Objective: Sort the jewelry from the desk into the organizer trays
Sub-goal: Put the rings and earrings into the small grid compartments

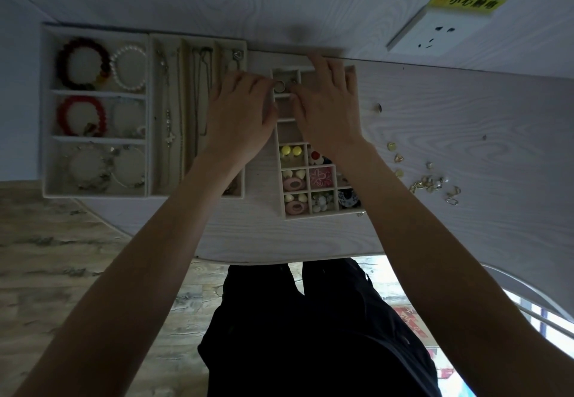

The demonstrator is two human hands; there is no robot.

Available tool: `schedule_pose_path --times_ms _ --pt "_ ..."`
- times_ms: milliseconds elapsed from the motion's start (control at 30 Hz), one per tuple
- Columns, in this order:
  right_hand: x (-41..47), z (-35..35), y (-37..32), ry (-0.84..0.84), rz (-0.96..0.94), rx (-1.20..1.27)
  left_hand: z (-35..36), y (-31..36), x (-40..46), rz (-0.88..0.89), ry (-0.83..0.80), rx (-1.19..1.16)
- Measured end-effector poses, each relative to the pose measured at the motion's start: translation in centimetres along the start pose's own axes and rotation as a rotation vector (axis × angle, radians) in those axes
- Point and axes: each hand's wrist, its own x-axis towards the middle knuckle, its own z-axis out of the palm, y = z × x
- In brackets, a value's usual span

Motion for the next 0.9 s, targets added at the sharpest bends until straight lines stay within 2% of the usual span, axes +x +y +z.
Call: schedule_pose_path --times_ms 200,233,367,433,500,633,800,900 --pt "-0.5 -0.6 0.2 0.044 0.035 0.127 -0.4 0.3 0.0 -0.005 0.019 -0.039" --pt "-0.8 -0.9 0.4 0.092 0.068 0.177 -0.7 0.5 -0.1 0.012 0.059 -0.063" --pt "-4.0 -3.5 1.9 0.456 0.207 0.351 -2.0 2.1 -0.9 0.118 0.26 -0.232" --pt "-6.8 -4.8 3.5 0.5 0.255 0.343 -2.3 4.2 -1.3 0.178 0.286 -0.291" --pt "-9.8 -5.5 5.5 0.472 0.286 0.323 -2.0 6.5 -1.6 0.213 0.216 -0.346" --pt "-15.4 -4.9 9.6 0.247 0.388 0.326 -0.1 10.9 -2.1 0.275 0.011 -0.356" --pt "-20.3 -3.3 13.4 0.034 0.536 0.153 2.2 15.0 -1.6 0.271 -0.194 -0.205" --pt "-20.8 -2.9 13.9 -0.097 0.63 0.222 3.0 15.9 -1.0 0.24 -0.299 -0.055"
